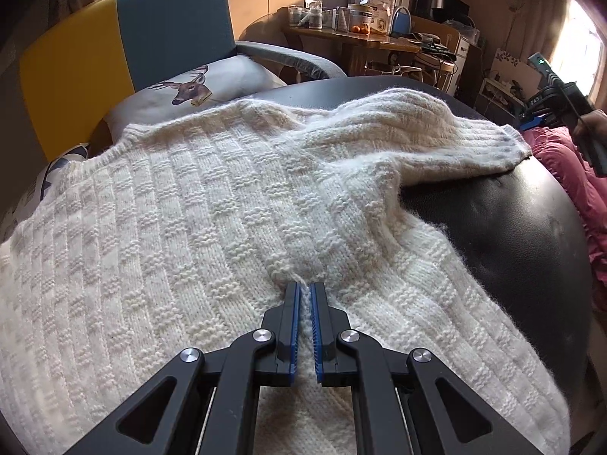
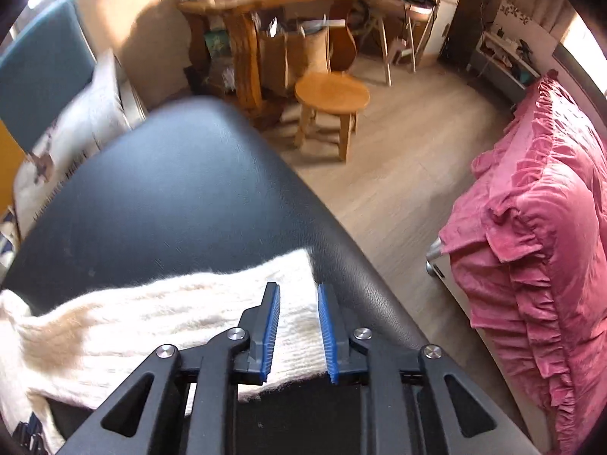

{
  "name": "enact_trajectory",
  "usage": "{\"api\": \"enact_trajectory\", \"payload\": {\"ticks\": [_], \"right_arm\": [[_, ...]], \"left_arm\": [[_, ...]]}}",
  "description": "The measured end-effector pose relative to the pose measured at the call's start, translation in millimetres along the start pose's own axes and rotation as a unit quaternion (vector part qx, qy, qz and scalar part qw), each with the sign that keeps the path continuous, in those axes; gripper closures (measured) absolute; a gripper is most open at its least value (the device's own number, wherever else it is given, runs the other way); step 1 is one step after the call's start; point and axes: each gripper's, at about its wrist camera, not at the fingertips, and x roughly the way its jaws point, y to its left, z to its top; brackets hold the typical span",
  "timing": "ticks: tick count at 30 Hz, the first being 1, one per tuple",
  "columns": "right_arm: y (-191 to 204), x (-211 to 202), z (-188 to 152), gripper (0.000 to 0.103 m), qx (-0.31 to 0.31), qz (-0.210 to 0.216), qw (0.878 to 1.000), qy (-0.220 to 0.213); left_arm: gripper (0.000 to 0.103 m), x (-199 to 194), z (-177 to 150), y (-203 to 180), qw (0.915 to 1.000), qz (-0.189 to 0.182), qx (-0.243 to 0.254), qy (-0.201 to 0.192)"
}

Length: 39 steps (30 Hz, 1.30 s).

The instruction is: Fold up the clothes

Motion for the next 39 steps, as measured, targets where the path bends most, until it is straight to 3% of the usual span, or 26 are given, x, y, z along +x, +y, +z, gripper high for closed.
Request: {"api": "enact_trajectory", "payload": {"ticks": [3,6,9,12,18,22,27,34,36,37,39], "right_arm": [[5,-26,-13,0.081,0.002,0.084,0.996,-0.020],[31,-31,-39,0.081,-0.050,0.117,0.992,-0.010],[59,-17,-59,0.081,-0.101,0.090,0.991,0.005],[71,-1,-66,0.081,-0.112,0.061,0.992,0.015],[67,21,-71,0.081,-0.119,0.027,0.992,0.036],[66,16,-84,0.081,-0.143,0.006,0.988,0.055],[61,5,-106,0.081,-0.152,-0.006,0.987,0.060],[54,-5,-117,0.081,-0.133,0.005,0.989,0.063],[51,-18,-120,0.081,-0.118,0.019,0.992,0.050],[48,-30,-123,0.080,-0.101,0.047,0.993,0.033],[35,-51,-135,0.077,-0.021,0.181,0.983,0.010]], "left_arm": [[0.096,-5,10,10,0.9991,-0.027,-0.031,0.014],[0.096,-13,32,29,0.9963,-0.049,-0.070,-0.002],[0.096,-14,60,44,0.9971,-0.025,-0.069,-0.021],[0.096,-2,88,54,0.9977,-0.015,-0.063,-0.022],[0.096,42,129,43,0.9994,-0.034,-0.007,0.010],[0.096,87,136,28,0.9975,-0.033,0.018,0.060],[0.096,96,135,36,0.9962,-0.054,-0.034,0.059],[0.096,84,136,33,0.9965,-0.043,-0.051,0.050],[0.096,62,131,34,0.9939,-0.083,-0.067,0.029],[0.096,49,127,32,0.9919,-0.106,-0.066,0.020],[0.096,25,113,19,0.9900,-0.135,-0.038,0.006]]}}
